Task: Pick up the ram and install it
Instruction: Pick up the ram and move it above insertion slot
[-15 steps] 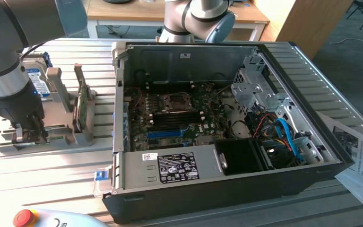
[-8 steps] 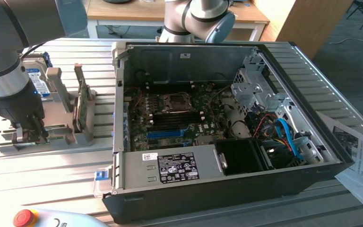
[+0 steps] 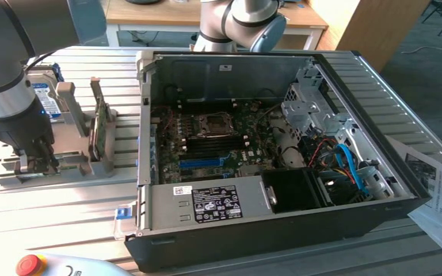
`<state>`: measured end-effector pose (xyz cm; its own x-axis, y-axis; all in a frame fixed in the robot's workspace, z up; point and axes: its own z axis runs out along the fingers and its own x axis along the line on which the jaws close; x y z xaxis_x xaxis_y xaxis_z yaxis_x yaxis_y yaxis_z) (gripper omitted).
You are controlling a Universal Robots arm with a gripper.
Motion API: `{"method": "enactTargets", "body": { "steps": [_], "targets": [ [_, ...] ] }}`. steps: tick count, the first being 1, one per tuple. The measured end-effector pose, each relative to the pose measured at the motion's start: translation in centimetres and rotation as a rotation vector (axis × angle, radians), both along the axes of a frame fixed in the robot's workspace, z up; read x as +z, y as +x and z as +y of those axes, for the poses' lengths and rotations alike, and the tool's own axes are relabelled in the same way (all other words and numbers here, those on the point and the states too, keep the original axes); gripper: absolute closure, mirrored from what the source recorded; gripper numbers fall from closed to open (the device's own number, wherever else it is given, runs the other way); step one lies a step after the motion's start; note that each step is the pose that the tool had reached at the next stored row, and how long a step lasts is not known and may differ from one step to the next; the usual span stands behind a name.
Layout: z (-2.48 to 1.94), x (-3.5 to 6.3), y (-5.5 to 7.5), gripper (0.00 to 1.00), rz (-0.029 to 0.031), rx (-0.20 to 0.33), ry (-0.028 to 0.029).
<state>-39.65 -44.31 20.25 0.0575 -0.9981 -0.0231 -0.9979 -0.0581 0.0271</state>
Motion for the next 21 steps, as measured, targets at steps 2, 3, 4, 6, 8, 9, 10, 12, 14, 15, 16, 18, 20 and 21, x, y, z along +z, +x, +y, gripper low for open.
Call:
{"method": "enactTargets", "body": {
  "steps": [2,3,4,6,8,9,10,12,14,15,16,18,20,21],
  "targets": [
    [0.00,0.01,0.00,0.78,0.0000,0.000,0.0000],
    [0.00,0.01,0.00,0.78,0.0000,0.000,0.0000],
    [0.00,0.01,0.00,0.78,0.0000,0.000,0.0000],
    [0.00,0.02,0.00,0.78,0.0001,0.000,-0.0001],
    [0.00,0.02,0.00,0.78,0.0000,0.000,-0.0001],
    [0.00,0.01,0.00,0.78,0.0000,0.000,0.0000],
    [0.00,0.01,0.00,0.79,0.0000,0.000,-0.0001],
    [0.00,0.01,0.00,0.85,0.0000,0.000,0.0000],
    [0.00,0.01,0.00,0.89,0.0000,0.000,-0.0001],
    [0.00,0.01,0.00,0.89,0.0001,0.000,-0.0001],
    [0.00,0.02,0.00,0.89,0.0001,0.000,-0.0001],
    [0.00,0.02,0.00,0.89,0.0001,0.000,-0.0001],
    [0.00,0.02,0.00,0.89,0.0000,0.000,-0.0001],
    [0.00,0.02,0.00,0.89,0.0001,0.000,-0.0001]
  ]
}}
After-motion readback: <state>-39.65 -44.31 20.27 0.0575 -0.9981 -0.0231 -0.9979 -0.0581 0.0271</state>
